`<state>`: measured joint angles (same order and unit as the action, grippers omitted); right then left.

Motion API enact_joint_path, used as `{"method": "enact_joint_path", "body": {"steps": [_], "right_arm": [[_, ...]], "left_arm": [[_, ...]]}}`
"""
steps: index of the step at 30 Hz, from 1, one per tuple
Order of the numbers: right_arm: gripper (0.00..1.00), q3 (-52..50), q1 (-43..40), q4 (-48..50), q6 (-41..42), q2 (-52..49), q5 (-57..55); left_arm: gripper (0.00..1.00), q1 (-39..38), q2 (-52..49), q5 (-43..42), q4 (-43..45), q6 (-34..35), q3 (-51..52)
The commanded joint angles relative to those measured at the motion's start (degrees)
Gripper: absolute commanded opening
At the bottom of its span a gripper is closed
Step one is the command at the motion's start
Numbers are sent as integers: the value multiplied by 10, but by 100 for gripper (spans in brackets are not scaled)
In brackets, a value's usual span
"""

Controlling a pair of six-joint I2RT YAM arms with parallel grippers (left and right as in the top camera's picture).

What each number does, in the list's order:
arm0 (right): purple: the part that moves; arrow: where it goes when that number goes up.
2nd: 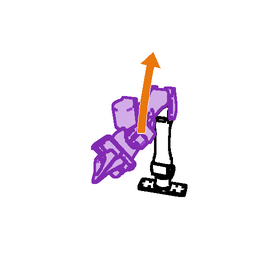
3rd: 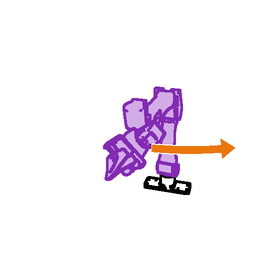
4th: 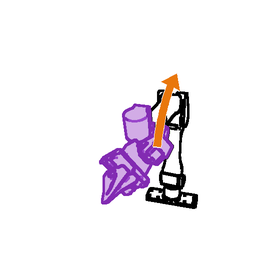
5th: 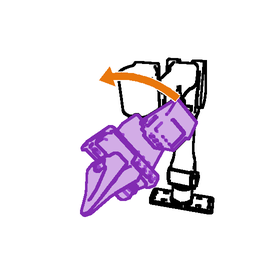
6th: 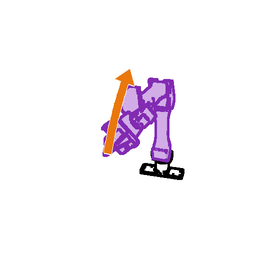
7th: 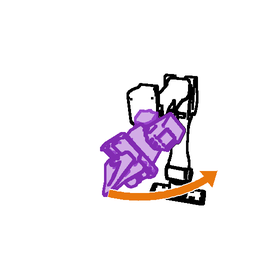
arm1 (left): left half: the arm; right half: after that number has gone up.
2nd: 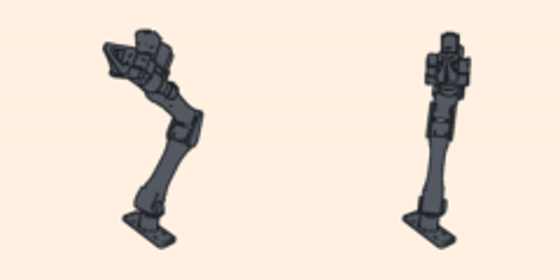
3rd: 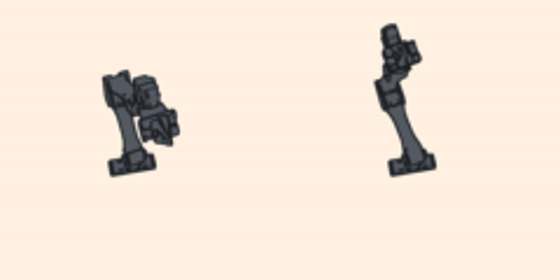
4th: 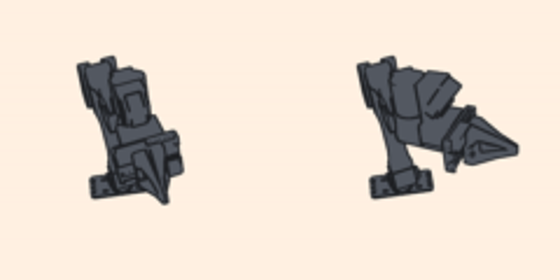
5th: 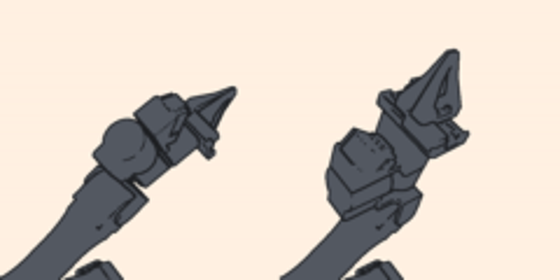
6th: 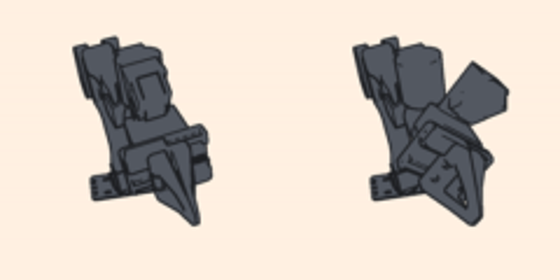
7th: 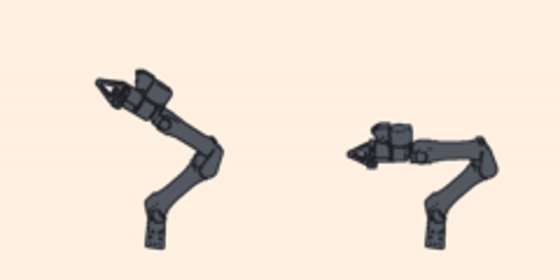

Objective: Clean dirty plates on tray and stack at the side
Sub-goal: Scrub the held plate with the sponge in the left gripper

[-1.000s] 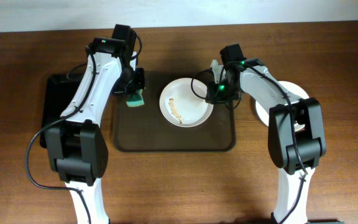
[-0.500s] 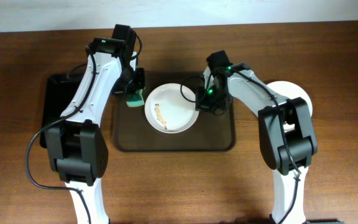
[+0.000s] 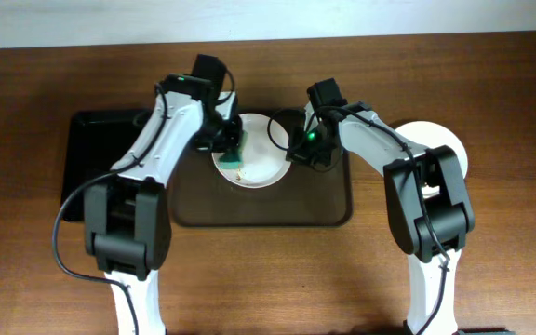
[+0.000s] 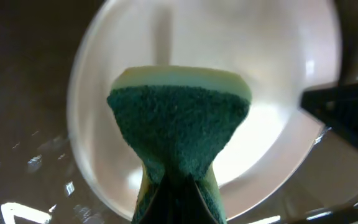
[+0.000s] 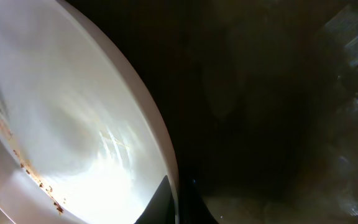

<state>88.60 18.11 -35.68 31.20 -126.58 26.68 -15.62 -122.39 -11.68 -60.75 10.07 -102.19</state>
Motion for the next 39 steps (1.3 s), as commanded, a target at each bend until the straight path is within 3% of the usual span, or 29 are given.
{"method": "enact_joint_path", "body": {"steps": [1, 6, 13, 16, 19, 21, 24, 26, 28, 30, 32, 37, 39], "right_arm": [[4, -16, 20, 0, 24, -8, -51], [4, -16, 23, 1, 26, -8, -58], [4, -16, 23, 1, 25, -8, -58], [4, -16, 23, -1, 23, -8, -59], [4, -16, 23, -3, 23, -8, -65], [4, -16, 23, -8, 21, -8, -77], [4, -16, 23, -9, 21, -8, -81], [4, -16, 23, -9, 21, -8, -81], [4, -16, 23, -9, 21, -8, -81], [4, -16, 23, -9, 21, -8, -81], [4, -16, 23, -11, 21, -8, -81], [4, -16, 23, -16, 21, -8, -81], [4, -16, 23, -16, 18, -8, -81]], "left_arm": [[1, -33, -4, 44, 12, 64, 4], [1, -85, -4, 188, 28, 188, 54], [1, -86, -5, 310, 156, 192, 181], [1, -86, -5, 390, 192, 189, 196], [1, -86, -5, 413, 266, 153, 196], [1, -86, -5, 399, 313, 113, 196], [1, -86, -5, 315, 309, 15, 195], [1, -76, -4, 225, 250, -20, 173], [1, -49, -4, 82, 167, -58, 136], [1, -24, -4, -54, 144, -108, 123], [1, -2, -4, -129, 149, -115, 123], [1, 19, -5, -121, 231, -114, 123], [1, 12, -6, -14, 287, -90, 124]]}}
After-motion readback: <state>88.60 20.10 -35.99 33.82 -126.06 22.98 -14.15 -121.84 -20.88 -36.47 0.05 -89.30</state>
